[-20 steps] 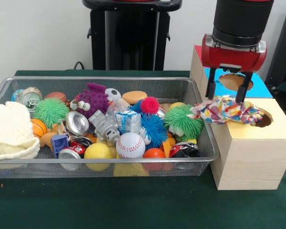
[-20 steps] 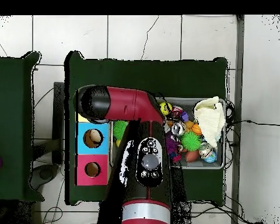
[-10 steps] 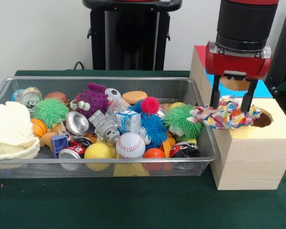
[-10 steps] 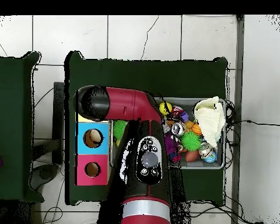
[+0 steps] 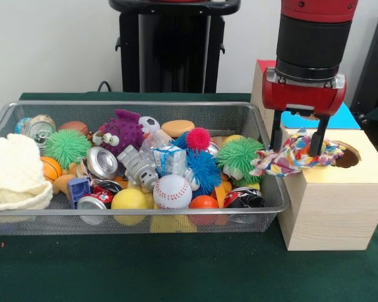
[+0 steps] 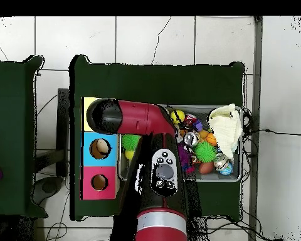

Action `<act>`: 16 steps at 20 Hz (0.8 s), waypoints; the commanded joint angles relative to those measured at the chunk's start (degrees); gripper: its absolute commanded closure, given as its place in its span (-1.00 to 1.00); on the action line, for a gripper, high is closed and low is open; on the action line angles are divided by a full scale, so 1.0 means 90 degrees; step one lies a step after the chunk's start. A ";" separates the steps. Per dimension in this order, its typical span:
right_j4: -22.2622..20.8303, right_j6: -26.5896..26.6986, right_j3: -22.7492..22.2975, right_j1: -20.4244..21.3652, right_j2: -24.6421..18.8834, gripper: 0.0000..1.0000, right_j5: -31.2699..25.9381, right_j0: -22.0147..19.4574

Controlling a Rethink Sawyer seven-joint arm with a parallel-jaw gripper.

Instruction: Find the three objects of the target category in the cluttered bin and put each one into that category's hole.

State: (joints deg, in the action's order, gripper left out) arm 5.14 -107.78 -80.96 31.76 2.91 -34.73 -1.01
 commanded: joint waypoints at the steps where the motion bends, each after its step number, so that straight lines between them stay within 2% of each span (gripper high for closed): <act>1: 0.0058 -0.0564 -0.0957 -0.0185 -0.0690 -1.00 0.0363 -0.0244; 4: 0.0024 -0.0529 -0.1041 -0.0164 -0.0765 -1.00 0.0514 -0.0296; 5: 0.0015 -0.0624 -0.1270 -0.0146 -0.0771 -1.00 0.0752 -0.0339; 7: -0.0033 -0.0587 -0.1127 -0.0138 -0.0694 -1.00 0.0532 -0.0308; 16: -0.0068 -0.0523 -0.1082 -0.0156 -0.0732 -1.00 0.0541 -0.0349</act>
State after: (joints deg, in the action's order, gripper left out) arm 5.14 -107.78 -83.92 32.15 0.89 -30.80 -2.34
